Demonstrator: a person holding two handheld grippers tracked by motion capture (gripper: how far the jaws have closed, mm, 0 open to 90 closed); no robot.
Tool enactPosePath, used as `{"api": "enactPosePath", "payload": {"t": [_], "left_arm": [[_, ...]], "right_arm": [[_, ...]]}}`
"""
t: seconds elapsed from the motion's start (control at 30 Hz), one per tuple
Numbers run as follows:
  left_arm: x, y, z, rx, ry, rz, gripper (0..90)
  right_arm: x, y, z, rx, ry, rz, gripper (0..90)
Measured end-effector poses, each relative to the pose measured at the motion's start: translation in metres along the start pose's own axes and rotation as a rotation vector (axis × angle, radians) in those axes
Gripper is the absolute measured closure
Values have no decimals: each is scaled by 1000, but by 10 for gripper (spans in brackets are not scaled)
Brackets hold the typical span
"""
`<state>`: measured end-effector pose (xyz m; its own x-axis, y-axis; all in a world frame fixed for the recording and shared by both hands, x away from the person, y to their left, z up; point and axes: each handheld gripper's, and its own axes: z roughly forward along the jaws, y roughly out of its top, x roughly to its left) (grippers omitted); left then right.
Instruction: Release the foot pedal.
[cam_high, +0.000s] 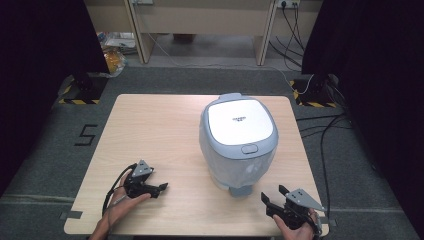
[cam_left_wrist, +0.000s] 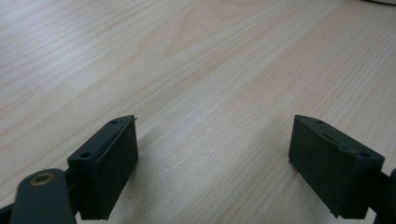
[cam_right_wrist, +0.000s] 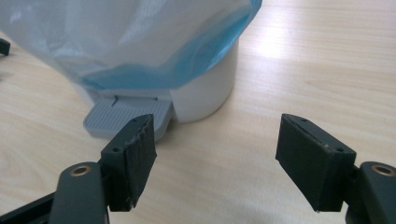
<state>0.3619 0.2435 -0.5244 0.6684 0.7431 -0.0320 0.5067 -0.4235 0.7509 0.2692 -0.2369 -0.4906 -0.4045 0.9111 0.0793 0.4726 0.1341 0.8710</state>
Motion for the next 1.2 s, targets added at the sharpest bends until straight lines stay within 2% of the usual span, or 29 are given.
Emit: {"api": "enactPosePath", "payload": {"t": [0.4,0.7,0.87,1.07,1.2], "left_arm": [[0,0,0,0,3,-3,149],[0,0,0,2,3,-2,148],[0,0,0,0,4,-3,149],[0,0,0,2,3,-3,149],[0,0,0,0,4,-3,149]], "right_arm": [[8,-18,-11,20,-3,0,276],[13,-23,-9,40,10,-15,265],[16,-30,-5,79,6,-26,251],[18,-39,1,156,2,-51,231],[22,-40,3,159,-17,-87,197]]}}
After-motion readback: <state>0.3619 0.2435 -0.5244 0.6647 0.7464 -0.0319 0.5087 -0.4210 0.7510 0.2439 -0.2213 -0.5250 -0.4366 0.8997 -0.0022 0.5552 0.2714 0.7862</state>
